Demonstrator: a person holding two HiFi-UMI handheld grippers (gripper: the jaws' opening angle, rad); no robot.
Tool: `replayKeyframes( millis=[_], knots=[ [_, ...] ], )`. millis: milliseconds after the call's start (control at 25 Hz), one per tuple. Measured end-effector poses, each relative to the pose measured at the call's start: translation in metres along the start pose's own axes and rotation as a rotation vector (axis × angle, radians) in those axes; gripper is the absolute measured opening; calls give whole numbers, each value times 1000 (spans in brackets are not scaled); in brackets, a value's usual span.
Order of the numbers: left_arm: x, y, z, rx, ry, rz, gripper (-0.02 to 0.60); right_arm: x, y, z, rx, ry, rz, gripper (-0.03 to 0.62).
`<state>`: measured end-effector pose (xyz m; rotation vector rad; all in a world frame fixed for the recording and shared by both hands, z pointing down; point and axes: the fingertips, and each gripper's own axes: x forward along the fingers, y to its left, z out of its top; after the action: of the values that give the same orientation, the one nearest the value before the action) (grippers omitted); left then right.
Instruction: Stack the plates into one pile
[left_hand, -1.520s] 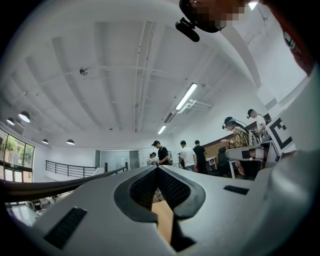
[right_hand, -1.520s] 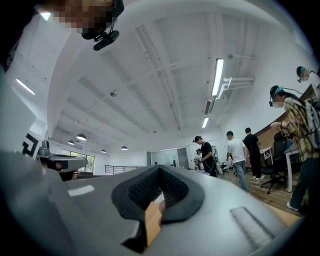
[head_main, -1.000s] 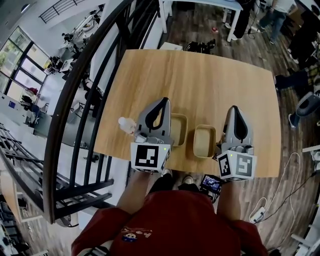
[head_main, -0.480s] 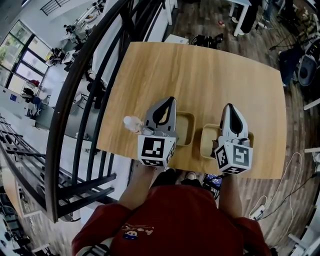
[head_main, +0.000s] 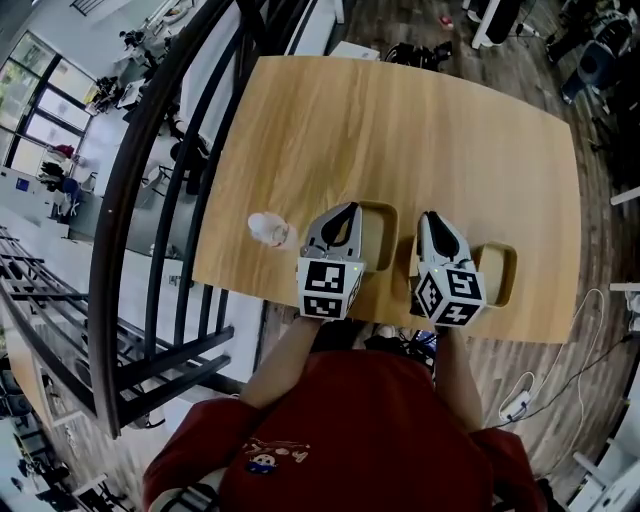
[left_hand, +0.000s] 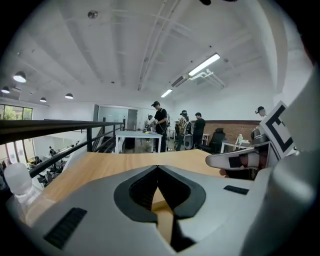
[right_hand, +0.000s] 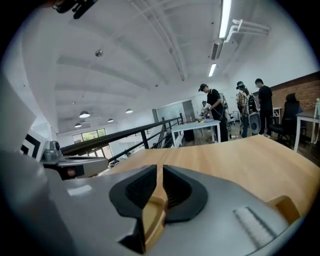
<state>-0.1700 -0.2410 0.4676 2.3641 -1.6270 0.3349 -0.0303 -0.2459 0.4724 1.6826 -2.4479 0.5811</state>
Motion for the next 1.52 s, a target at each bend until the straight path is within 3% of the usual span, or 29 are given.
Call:
replayKeyframes(
  millis=[360,800,1080,1520],
  knots=[
    [3,16,-70,-20,209,19,46,10,-7,-74,45,233,-46,49],
    [5,24,-149,-141,452,35,99,16,2,-142,123,497,-22,78],
    [5,19,-167,-185,491,12,103,19,6,-165,97,589,-46,80],
    [6,13,-179,-184,526,-28,100,19,10,-176,6,690,-83,63]
  ],
)
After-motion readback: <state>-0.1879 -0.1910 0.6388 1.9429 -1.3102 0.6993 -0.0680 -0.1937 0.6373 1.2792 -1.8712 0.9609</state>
